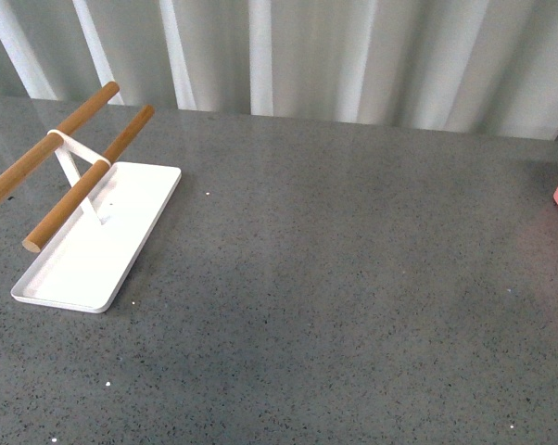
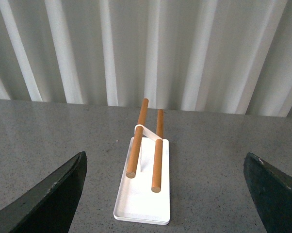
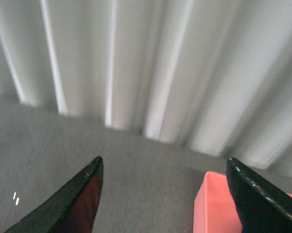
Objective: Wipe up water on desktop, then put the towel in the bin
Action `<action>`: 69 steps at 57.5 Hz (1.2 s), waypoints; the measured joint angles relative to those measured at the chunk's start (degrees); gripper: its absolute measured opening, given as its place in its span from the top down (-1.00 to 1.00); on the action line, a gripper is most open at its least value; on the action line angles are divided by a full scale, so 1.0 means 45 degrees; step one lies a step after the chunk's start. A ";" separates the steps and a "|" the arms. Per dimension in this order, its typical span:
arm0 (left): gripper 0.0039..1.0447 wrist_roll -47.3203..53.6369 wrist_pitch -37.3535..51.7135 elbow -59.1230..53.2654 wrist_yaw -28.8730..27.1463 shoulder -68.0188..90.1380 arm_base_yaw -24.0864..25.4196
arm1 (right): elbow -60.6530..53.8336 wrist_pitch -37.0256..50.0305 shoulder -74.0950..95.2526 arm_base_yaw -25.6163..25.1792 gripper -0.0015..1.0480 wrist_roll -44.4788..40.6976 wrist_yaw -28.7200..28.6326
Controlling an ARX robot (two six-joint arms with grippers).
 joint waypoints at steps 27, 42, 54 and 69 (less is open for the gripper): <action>-0.88 -0.0005 0.0000 0.0000 -0.0015 0.0000 0.0000 | -0.4983 0.2914 -0.3468 0.0063 0.93 0.1783 0.0840; -0.88 -0.0005 0.0000 0.0000 -0.0019 0.0000 0.0000 | -0.6023 0.2487 -0.4945 0.0063 0.93 0.1792 0.0835; -0.88 0.0000 0.0000 0.0000 -0.0019 0.0000 0.0000 | -0.6596 0.1753 -0.6232 0.0063 0.93 0.1797 0.0840; -0.88 -0.0005 0.0000 0.0000 -0.0019 0.0000 0.0000 | -0.7237 0.0826 -0.7927 0.0063 0.93 0.1831 0.0845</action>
